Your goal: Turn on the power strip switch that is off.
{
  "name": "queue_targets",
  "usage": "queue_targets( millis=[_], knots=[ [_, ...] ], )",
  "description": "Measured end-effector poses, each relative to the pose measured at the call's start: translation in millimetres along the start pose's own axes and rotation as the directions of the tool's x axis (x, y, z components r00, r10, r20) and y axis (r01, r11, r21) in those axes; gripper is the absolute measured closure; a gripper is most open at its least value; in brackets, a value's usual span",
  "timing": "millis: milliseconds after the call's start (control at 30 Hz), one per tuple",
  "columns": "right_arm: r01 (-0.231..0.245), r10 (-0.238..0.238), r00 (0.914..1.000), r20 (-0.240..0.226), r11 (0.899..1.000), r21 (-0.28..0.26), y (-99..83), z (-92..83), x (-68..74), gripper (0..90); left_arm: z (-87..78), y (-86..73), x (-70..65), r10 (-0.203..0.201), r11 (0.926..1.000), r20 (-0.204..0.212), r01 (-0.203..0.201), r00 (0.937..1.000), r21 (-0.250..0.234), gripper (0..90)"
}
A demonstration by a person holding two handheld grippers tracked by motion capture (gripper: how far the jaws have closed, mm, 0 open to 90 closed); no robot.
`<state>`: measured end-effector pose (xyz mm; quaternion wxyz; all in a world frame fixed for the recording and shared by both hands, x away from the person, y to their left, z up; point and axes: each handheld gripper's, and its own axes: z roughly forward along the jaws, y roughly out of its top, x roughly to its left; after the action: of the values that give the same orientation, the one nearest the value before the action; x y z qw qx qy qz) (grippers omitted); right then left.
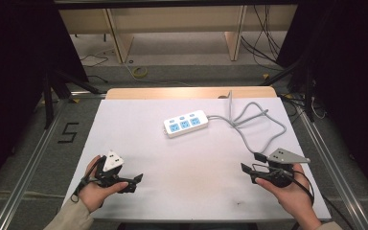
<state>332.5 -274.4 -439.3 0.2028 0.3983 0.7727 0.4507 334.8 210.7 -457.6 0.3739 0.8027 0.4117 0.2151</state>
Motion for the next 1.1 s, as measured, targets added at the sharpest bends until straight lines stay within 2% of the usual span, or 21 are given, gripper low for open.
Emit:
queue_targets(
  millis=[100, 133, 200, 233, 267, 300, 333, 400, 433, 467, 500, 567, 633, 1100],
  knots=[
    [0.004, -0.004, 1.0, -0.006, 1.0, 0.003, -0.2, 0.1, 0.4, 39.9, 1.0, 0.8, -1.2, 0.016, 0.9999, 0.002, -0.016, 0.9999, -0.001, 0.6],
    [0.013, -0.013, 0.9999, 0.005, 0.999, 0.03, 1.1, -0.1, 0.8, 46.9, 0.6, 1.1, -1.7, 0.032, 0.9995, -0.002, -0.032, 0.9995, 0.002, 0.8],
    [0.02, -0.02, 0.9997, 0.014, 0.999, 0.038, 1.6, 0.0, 1.6, 49.7, 0.4, 1.1, -2.0, 0.034, 0.9994, -0.005, -0.034, 0.9994, 0.001, 1.0],
    [0.026, -0.027, 0.9996, 0.008, 0.998, 0.051, 2.6, -0.3, 2.9, 56.2, 0.2, 1.1, -2.1, 0.035, 0.9994, -0.006, -0.035, 0.9994, 0.001, 1.0],
    [0.026, -0.027, 0.9996, 0.008, 0.998, 0.051, 2.6, -0.3, 2.9, 56.2, 0.0, 1.1, -1.9, 0.035, 0.9994, -0.006, -0.035, 0.9994, 0.002, 1.0],
    [0.044, -0.044, 0.999, 0.007, 0.998, 0.045, 3.7, 0.0, 4.4, 63.5, -0.2, 1.1, -1.8, 0.039, 0.9992, -0.01, -0.039, 0.9992, 0.003, 1.1],
    [0.044, -0.044, 0.999, 0.007, 0.998, 0.045, 3.7, 0.0, 4.4, 63.5, -0.2, 1.1, -1.8, 0.039, 0.9992, -0.01, -0.039, 0.9992, 0.003, 1.1],
    [0.064, -0.065, 0.9979, 0.006, 0.997, 0.041, 5.1, 0.4, 5.4, 70.6, -0.4, 1.2, -2.2, 0.048, 0.9989, -0.012, -0.048, 0.9988, 0.004, 1.1],
    [0.075, -0.077, 0.9967, 0.026, 0.996, 0.056, 5.7, 1.2, 5.7, 77.8, 0.1, 1.4, -2.8, 0.045, 0.999, -0.007, -0.045, 0.999, 0.001, 1.3],
    [0.075, -0.077, 0.9967, 0.026, 0.996, 0.056, 5.7, 1.2, 5.7, 77.8, 0.1, 1.4, -2.8, 0.045, 0.999, -0.007, -0.045, 0.999, 0.001, 1.4],
    [0.078, -0.08, 0.9962, 0.035, 0.995, 0.055, 6.3, 2.6, 4.5, 82.9, 0.8, 1.4, -3.1, 0.047, 0.9989, -0.006, -0.047, 0.9989, 0.003, 1.5],
    [0.084, -0.087, 0.9953, 0.044, 0.995, 0.062, 7.4, 4.3, 3.1, 87.1, 1.3, 1.4, -2.9, 0.054, 0.9985, -0.007, -0.054, 0.9985, 0.007, 1.7],
    [0.087, -0.089, 0.9947, 0.051, 0.995, 0.053, 9.7, 6.8, 1.9, 90.0, 1.7, 1.7, -2.9, 0.059, 0.9982, -0.006, -0.059, 0.9983, 0.009, 1.9],
    [0.085, -0.086, 0.9956, 0.035, 0.995, 0.051, 22.6, 18.6, 0.7, 90.0, 6.0, 5.5, -7.9, 0.076, 0.9971, -0.006, -0.076, 0.9971, 0.011, 2.2]
  ],
)
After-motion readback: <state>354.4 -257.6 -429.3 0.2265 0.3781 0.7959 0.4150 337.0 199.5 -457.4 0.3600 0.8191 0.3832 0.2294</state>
